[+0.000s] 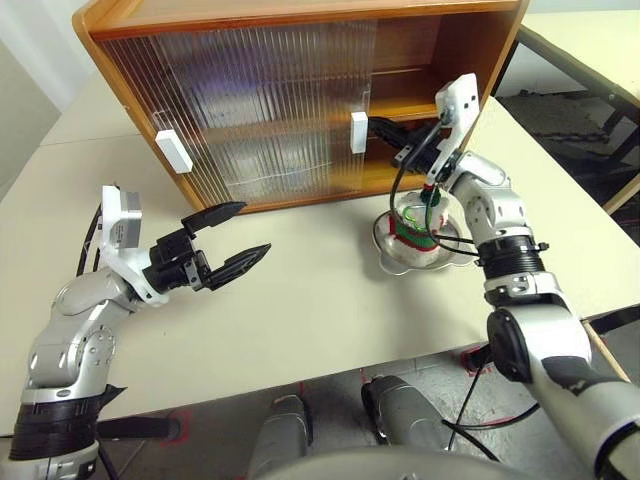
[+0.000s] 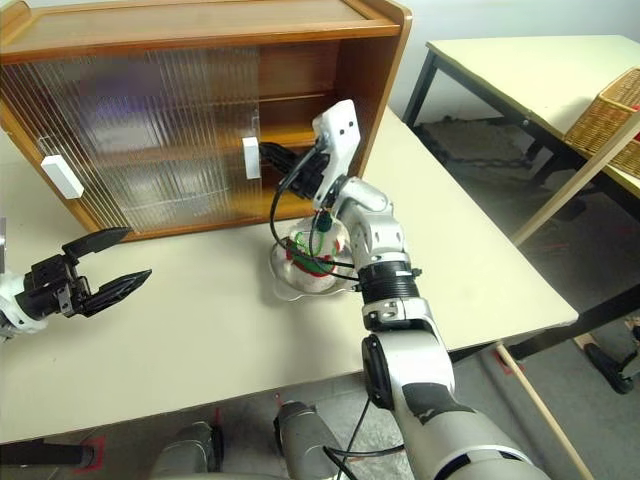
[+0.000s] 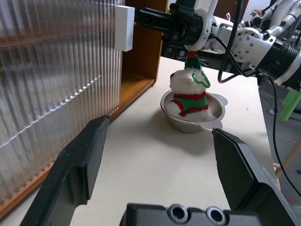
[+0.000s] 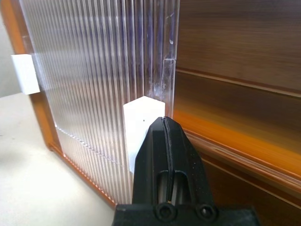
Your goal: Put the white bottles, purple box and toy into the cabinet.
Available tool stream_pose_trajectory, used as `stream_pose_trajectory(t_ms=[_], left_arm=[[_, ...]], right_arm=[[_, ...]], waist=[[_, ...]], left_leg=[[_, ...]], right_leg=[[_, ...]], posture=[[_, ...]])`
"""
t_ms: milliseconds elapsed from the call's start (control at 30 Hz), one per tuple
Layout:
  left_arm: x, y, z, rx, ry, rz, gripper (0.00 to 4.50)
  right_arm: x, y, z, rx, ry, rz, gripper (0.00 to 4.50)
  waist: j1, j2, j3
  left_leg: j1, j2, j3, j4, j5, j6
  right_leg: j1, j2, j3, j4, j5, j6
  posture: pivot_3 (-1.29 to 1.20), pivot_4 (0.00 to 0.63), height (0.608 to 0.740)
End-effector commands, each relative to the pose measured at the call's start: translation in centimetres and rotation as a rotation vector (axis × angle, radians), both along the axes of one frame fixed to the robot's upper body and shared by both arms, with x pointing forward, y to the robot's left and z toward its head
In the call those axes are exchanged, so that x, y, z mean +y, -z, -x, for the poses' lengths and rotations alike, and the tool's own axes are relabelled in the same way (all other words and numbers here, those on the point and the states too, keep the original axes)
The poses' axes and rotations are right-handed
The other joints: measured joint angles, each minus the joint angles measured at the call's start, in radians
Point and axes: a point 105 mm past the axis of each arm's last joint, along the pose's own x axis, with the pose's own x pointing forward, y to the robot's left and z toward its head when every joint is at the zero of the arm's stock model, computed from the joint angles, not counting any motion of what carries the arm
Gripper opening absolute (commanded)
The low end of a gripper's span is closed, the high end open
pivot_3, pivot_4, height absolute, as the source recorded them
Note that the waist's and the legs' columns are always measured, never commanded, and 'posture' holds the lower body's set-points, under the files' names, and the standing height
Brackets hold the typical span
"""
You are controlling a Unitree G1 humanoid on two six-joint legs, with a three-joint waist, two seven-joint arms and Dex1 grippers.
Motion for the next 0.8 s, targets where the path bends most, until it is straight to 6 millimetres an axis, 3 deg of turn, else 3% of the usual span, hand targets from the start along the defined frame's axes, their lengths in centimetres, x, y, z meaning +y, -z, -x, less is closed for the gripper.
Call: stream_pose_trajectory(t_ms=[33, 333, 633, 733, 800], left_arm=[[0.2, -0.1, 0.3, -0.010, -0.011, -0.004, 4.50], [0.2, -0.1, 0.2, -0.011, -0.016, -0.002, 4.50], [0.1, -0.1, 0.1, -0.012, -0.016, -0.002, 4.50], [0.2, -0.1, 0.1, -0.012, -0.015, -0.003, 4.50], [0.2, -0.1, 0.2, -0.011, -0.013, -0.004, 4.50]], right_arm=[[1.3, -0.9, 0.4, -0.017, -0.047, -0.014, 0.03], [4.6, -1.7, 1.7, -0.013, -0.136, -0.064, 0.03], [2.9, -1.5, 1.3, -0.002, -0.103, -0.027, 0.03], [0.3, -1.6, 2.5, -0.009, -0.190, -0.001, 0.59], [-1.1, -1.7, 4.0, 0.025, -0.278, -0.007, 1.33]], waist=[[0.001, 0.000, 0.000], [-0.001, 0.000, 0.000], [0.010, 0.000, 0.000], [0.020, -0.001, -0.001], [0.027, -0.001, -0.001]], left_leg=[[0.000, 0.000, 0.000, 0.000, 0.000, 0.000], [0.000, 0.000, 0.000, 0.000, 0.000, 0.000], [0.000, 0.001, 0.000, 0.000, 0.001, 0.000], [-0.001, 0.000, 0.000, 0.001, 0.002, -0.001], [-0.002, 0.000, 0.000, 0.002, 0.002, -0.001]], right_leg=[[0.000, 0.000, 0.000, 0.000, 0.000, 0.000], [-0.003, 0.000, 0.000, 0.003, 0.000, -0.002], [-0.006, 0.002, -0.001, 0.012, -0.002, -0.005], [-0.006, 0.001, 0.000, 0.012, -0.002, -0.005], [-0.006, 0.001, 0.000, 0.012, -0.002, -0.005]], posture=[[-0.20, 0.086, 0.740], [-0.20, 0.084, 0.740], [-0.21, 0.083, 0.740], [-0.20, 0.083, 0.740], [-0.21, 0.082, 0.740]])
